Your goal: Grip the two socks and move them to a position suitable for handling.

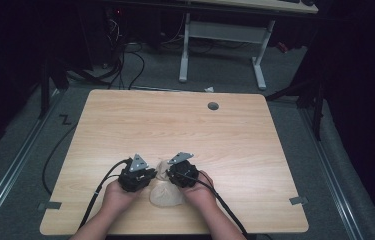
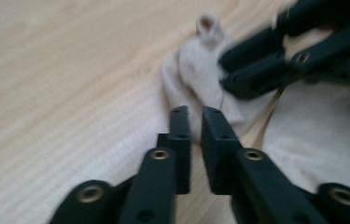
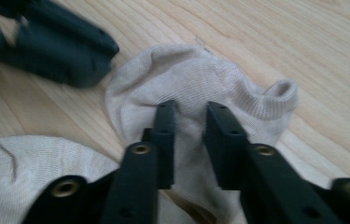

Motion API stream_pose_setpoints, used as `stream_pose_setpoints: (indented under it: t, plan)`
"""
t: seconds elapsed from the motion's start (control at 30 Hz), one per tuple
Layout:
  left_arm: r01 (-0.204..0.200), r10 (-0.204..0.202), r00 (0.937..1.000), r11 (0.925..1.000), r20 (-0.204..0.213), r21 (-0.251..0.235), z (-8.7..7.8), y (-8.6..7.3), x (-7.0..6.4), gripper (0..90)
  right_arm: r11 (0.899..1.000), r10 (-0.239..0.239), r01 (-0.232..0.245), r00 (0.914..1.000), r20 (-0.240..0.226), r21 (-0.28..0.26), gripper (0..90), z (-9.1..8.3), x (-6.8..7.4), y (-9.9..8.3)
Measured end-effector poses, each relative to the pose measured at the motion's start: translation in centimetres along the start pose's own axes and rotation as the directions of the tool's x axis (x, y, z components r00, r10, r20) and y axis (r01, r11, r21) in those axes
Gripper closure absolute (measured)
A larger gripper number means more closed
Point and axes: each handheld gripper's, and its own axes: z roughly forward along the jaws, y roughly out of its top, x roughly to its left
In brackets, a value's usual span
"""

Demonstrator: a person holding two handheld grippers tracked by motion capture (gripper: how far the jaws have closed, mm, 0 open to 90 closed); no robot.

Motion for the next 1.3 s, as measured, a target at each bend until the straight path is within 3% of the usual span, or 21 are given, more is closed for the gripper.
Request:
stream_pose_setpoints:
  t: [0.03,0.17,0.27,0.4,0.47,0.6,0.7,0.73,0.83,0.87,0.9,1.0,1.07,1.2,1.3]
  plan:
    - [0.001,-0.002,0.9999,0.9999,-0.014,-0.014,-0.2,0.3,0.0,85.1,1.0,-0.012,0.012,0.9999,-0.002,-0.001,86.3,0.0,0.1,0.0]
    - [0.012,-0.013,0.9995,0.9998,-0.029,-0.017,0.1,0.3,0.2,85.2,1.0,-0.024,0.024,0.9996,-0.017,-0.004,87.0,0.1,0.4,0.0]
    - [0.028,-0.028,0.9995,0.9996,-0.013,0.009,0.7,0.2,0.4,85.2,0.999,-0.041,0.041,0.999,-0.018,-0.004,87.4,0.1,0.8,0.1]
    - [0.025,-0.024,0.9996,0.9988,-0.016,0.042,1.2,0.0,0.4,87.2,0.999,-0.053,0.053,0.9985,-0.011,-0.011,87.7,0.2,1.0,0.1]
    - [0.012,-0.009,0.9995,0.9966,-0.031,0.082,1.8,-0.3,0.3,88.2,0.998,-0.05,0.05,0.9987,-0.007,-0.026,88.0,0.0,1.0,0.2]
    - [0.004,-0.001,0.9994,0.9969,-0.034,0.079,1.8,-0.4,0.2,88.6,0.998,-0.038,0.039,0.9992,0.012,-0.056,88.0,-0.9,0.7,0.3]
    - [0.008,-0.006,0.9996,0.9979,-0.029,0.064,1.8,-0.7,0.3,88.4,0.993,0.008,-0.002,0.9988,0.049,-0.121,88.0,-3.0,-0.7,-0.1]
    - [0.008,-0.006,0.9996,0.9979,-0.029,0.064,1.8,-0.7,0.3,88.3,0.993,0.008,-0.002,0.9988,0.049,-0.121,88.0,-3.0,-0.7,-0.1]
    - [0.006,-0.004,0.9996,0.9984,-0.027,0.057,1.7,-0.8,0.4,87.8,0.988,0.08,-0.069,0.994,0.075,-0.141,87.7,-4.6,-2.8,-1.7]
    - [0.006,-0.004,0.9996,0.9984,-0.027,0.057,1.7,-0.8,0.4,87.6,0.988,0.08,-0.069,0.994,0.075,-0.141,87.7,-4.6,-2.8,-1.7]
    - [0.007,-0.006,0.9996,0.9984,-0.026,0.057,1.7,-0.8,0.4,87.3,0.986,0.111,-0.098,0.9898,0.089,-0.138,87.3,-5.0,-3.8,-2.8]
    - [0.009,-0.007,0.9996,0.9984,-0.028,0.056,1.7,-0.8,0.4,86.9,0.983,0.132,-0.115,0.9844,0.116,-0.145,88.1,-5.4,-4.7,-3.8]
    - [0.009,-0.007,0.9995,0.9984,-0.03,0.056,1.7,-0.8,0.4,86.7,0.974,0.177,-0.154,0.9754,0.132,-0.163,88.7,-6.2,-5.8,-4.8]
    - [0.008,-0.006,0.9994,0.9984,-0.034,0.056,1.8,-0.8,0.3,86.4,0.969,0.186,-0.159,0.9728,0.138,-0.189,89.1,-7.1,-6.1,-5.1]
    - [0.007,-0.005,0.9994,0.9984,-0.035,0.056,1.7,-0.8,0.3,85.9,0.974,0.163,-0.137,0.9767,0.139,-0.182,87.4,-7.2,-5.7,-5.2]
